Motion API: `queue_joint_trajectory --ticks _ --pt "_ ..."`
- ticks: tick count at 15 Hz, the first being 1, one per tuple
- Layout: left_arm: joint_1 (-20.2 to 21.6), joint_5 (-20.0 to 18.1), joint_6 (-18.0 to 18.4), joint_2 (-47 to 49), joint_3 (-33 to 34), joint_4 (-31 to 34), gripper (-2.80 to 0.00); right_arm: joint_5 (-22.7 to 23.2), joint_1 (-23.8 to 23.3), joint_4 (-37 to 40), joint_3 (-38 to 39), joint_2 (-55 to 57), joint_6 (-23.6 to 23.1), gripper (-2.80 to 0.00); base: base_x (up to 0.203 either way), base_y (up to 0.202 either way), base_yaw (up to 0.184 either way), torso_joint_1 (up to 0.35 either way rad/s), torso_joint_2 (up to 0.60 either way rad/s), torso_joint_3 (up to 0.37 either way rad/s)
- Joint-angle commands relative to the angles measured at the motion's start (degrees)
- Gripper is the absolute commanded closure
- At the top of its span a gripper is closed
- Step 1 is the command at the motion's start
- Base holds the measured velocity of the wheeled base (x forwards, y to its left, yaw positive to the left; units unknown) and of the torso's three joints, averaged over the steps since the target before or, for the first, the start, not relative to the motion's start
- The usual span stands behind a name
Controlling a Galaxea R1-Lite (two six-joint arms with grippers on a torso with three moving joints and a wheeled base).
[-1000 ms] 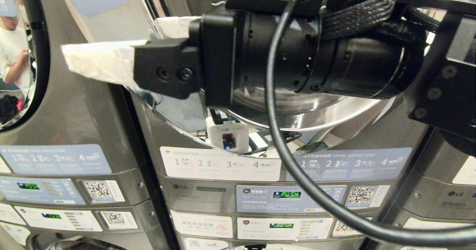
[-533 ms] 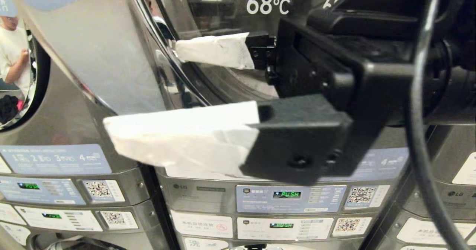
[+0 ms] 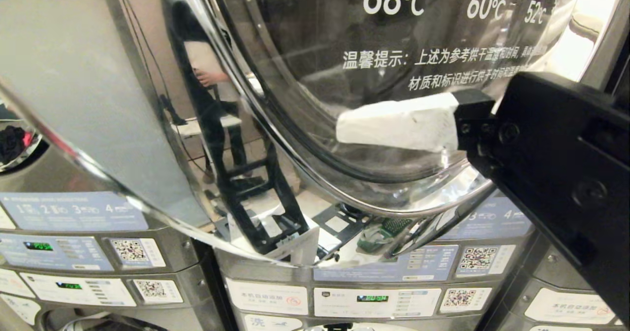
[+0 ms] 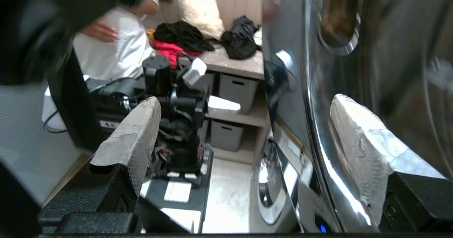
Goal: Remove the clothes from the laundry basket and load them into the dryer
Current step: Open the dryer
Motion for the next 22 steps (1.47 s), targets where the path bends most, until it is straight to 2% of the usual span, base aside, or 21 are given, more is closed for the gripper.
queue_joint_trajectory --ticks 1,3,5,7,11,13,15,17,18,20,22 --pt "0.00 0.04 -0.01 -0.09 0.01 -0.02 0.00 -4.87 -1.56 0.22 3.98 -5.31 0.33 -2.80 0.000 0.000 0.000 0.000 0.00 0.000" --pt "0.00 0.04 -0.01 -0.09 0.01 -0.02 0.00 -13.73 -6.25 6.66 7.14 -10.49 2.81 -2.80 0.000 0.000 0.000 0.000 0.00 0.000" --pt "0.00 0.04 -0.01 -0.09 0.01 -0.02 0.00 -18.91 -14.69 18.51 8.56 -16.08 5.13 -2.80 0.000 0.000 0.000 0.000 0.00 0.000" --pt "0.00 0.04 -0.01 -0.09 0.01 -0.02 0.00 -20.79 -22.34 26.58 9.94 -23.05 6.58 -2.80 0.000 0.000 0.000 0.000 0.00 0.000" --pt "0.00 0.04 -0.01 -0.09 0.01 -0.02 0.00 -22.89 -37.53 35.98 15.42 -38.88 8.30 -2.80 0.000 0.000 0.000 0.000 0.00 0.000" --pt "0.00 0.04 -0.01 -0.09 0.01 -0.02 0.00 -26.11 -43.30 43.42 17.83 -45.79 8.25 -2.80 0.000 0.000 0.000 0.000 0.00 0.000" --pt "0.00 0.04 -0.01 -0.09 0.01 -0.02 0.00 -35.55 -47.47 48.74 22.52 -51.27 7.44 -2.80 0.000 0.000 0.000 0.000 0.00 0.000" --pt "0.00 0.04 -0.01 -0.09 0.01 -0.02 0.00 -40.93 -49.19 50.01 25.55 -54.95 6.92 -2.80 0.000 0.000 0.000 0.000 0.00 0.000" --pt "0.00 0.04 -0.01 -0.09 0.01 -0.02 0.00 -42.82 -49.41 50.15 27.38 -56.69 6.23 0.00 0.000 0.000 0.000 0.000 0.00 0.000" --pt "0.00 0.04 -0.01 -0.09 0.01 -0.02 0.00 -45.03 -50.36 50.22 30.35 -60.52 3.97 0.00 0.000 0.000 0.000 0.000 0.00 0.000" --pt "0.00 0.04 -0.01 -0.09 0.01 -0.02 0.00 -45.38 -50.89 49.58 33.49 -63.63 1.36 0.00 0.000 0.000 0.000 0.000 0.00 0.000"
